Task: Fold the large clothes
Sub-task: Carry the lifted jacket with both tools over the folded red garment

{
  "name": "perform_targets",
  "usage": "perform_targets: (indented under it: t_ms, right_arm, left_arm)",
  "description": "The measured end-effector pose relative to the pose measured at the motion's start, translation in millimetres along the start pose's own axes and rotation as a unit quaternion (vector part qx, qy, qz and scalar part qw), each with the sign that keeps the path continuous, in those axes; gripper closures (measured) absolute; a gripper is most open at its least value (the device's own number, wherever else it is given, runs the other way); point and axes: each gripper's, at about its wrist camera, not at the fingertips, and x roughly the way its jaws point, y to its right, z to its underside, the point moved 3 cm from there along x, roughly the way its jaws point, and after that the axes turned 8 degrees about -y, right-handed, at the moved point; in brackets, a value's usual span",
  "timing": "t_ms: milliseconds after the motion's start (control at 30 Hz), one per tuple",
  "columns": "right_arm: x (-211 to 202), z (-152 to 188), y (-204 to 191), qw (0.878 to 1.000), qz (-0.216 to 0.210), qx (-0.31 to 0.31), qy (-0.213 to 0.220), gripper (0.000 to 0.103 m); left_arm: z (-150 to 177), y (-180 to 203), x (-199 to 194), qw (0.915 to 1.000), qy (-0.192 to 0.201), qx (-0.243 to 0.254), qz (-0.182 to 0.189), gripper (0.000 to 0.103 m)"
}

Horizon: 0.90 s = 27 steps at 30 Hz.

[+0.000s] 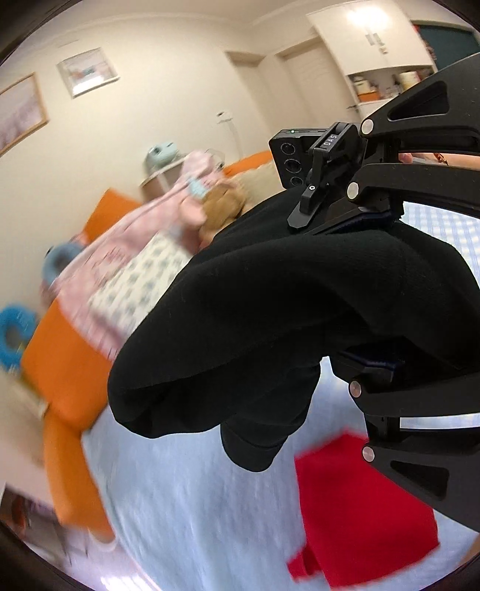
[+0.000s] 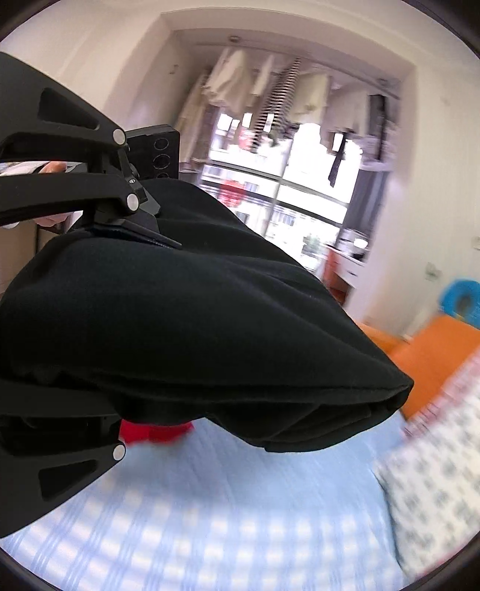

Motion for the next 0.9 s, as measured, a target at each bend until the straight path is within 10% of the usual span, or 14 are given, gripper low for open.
perform_targets:
  t_ms: [433, 900]
  right_arm:
    - [215, 42, 57, 0.993, 0.018, 0.011, -0.114, 0.057]
    - [241, 102, 126, 0.986, 0.053, 0.009, -0.160, 0.051]
  left_arm:
    - [57, -211, -28, 0.9949, 0.005, -0.072, -0.071, 0.049]
    - [150, -277, 2, 0.9945, -0.012, -0.061, -0.084, 0.041]
